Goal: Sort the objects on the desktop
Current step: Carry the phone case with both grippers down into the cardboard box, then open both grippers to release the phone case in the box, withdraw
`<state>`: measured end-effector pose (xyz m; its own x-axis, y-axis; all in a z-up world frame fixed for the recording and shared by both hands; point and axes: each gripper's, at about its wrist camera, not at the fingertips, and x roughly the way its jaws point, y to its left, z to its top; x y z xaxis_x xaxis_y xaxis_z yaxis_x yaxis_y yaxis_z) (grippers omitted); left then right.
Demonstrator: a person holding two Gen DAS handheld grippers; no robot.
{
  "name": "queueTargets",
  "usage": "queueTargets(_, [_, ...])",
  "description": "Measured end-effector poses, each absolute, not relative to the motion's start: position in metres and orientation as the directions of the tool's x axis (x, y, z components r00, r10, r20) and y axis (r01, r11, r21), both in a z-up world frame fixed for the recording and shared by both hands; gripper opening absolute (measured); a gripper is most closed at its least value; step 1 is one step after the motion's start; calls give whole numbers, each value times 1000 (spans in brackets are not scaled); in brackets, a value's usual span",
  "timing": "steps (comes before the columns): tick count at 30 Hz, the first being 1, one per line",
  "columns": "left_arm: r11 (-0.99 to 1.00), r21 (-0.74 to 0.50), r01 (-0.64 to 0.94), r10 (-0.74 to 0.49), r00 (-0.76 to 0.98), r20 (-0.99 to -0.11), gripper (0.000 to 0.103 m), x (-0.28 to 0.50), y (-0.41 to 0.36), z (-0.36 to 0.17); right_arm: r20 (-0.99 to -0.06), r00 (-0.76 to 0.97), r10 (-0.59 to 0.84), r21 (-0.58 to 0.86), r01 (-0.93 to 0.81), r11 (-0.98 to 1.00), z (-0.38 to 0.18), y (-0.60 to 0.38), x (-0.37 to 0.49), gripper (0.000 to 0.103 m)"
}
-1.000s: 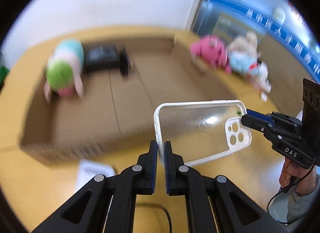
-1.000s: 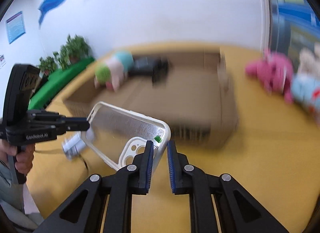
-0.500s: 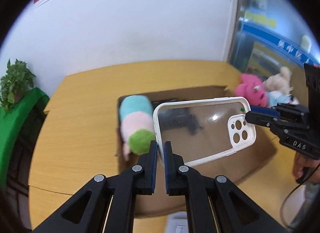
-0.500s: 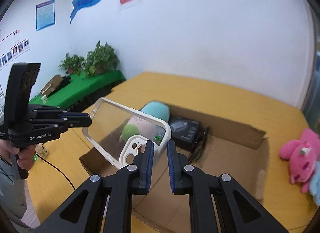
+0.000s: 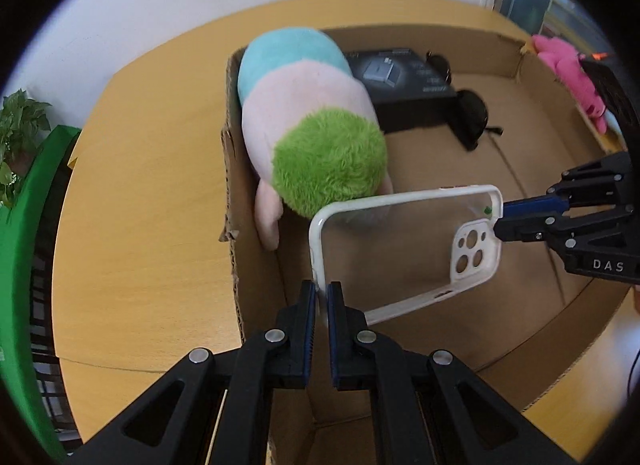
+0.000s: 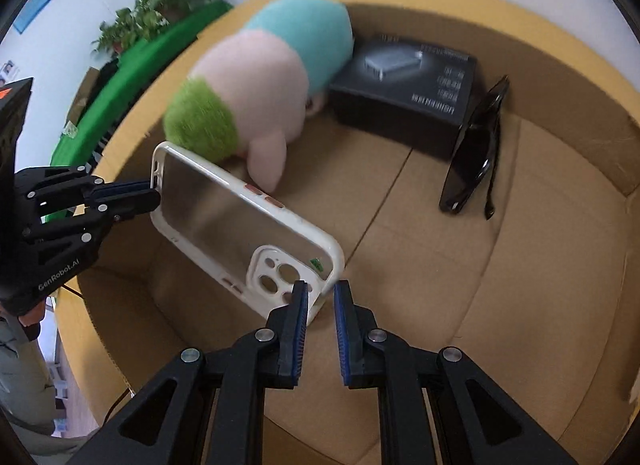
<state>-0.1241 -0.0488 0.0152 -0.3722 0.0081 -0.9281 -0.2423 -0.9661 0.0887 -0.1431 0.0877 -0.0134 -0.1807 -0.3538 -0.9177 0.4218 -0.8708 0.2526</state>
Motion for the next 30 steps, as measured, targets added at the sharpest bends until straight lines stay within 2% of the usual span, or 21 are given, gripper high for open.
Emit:
queueTargets(9, [-958,136,-254,-68,-260,-963,5,-120,-50,-3,-928,-84,-362,294,430,-854,-27,80,-146,13])
queueTargets(19, [-946,234,-225,-188,-205,-960,6,-123,-45,-15,-920,-48,-388,341,388,-856,-39,81,-142,15])
queueTargets(23, [-956,211,-206,-168,-204,-964,6,-122,-49,-14,-911,-59,-409,361,368,-857,-39,86,-142,16])
queueTargets(26, [-964,179,-196,-139,-202,-969,12,-126,-48,-10,-904,-58,-424,378,358,-854,-38,90,-140,16])
queueTargets(29, [-968,177,-177,-134,-228,-964,23,-121,-46,-1,-908,-101,-407,345,373,-861,-29,94,-135,32])
queueTargets(30, [-969,174,-172,-127,-257,-958,26,-118,-46,5,-905,-139,-402,324,387,-863,-22,95,-130,41])
